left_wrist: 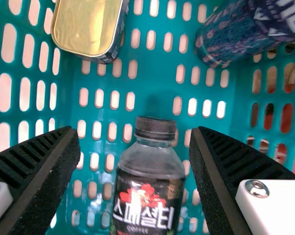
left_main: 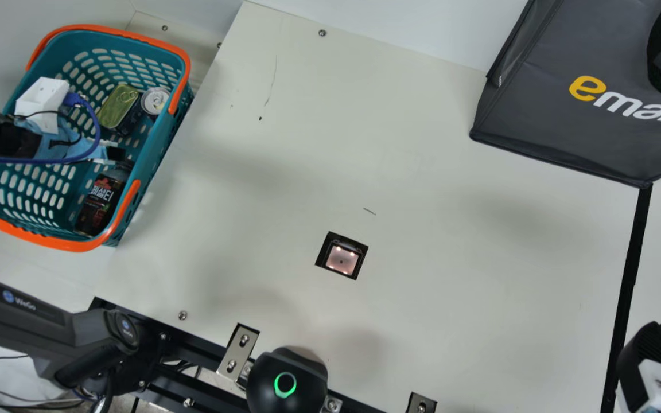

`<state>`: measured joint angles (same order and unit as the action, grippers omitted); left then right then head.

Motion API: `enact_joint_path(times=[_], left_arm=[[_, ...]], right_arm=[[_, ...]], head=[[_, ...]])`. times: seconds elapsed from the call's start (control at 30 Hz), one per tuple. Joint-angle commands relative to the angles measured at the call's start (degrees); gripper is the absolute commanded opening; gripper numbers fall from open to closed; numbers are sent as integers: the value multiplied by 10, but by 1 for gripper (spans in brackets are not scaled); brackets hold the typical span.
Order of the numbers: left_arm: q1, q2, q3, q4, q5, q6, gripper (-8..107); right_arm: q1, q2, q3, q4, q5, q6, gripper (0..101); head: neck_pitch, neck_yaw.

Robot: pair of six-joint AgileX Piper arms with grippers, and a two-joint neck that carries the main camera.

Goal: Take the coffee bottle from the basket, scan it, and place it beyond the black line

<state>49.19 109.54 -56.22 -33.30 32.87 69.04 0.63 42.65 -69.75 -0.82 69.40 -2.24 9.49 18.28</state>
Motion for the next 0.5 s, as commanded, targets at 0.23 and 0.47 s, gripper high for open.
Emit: enact_joint_path(times=[0.23,0.47], left_arm=[[-5,40,-15,8,-9,20,90],[-15,54,-14,8,-17,25,90]], right_arm=[[0,0,0,0,0,0,91],[0,0,0,0,0,0,91]], head=[[-16,1],[-16,1]])
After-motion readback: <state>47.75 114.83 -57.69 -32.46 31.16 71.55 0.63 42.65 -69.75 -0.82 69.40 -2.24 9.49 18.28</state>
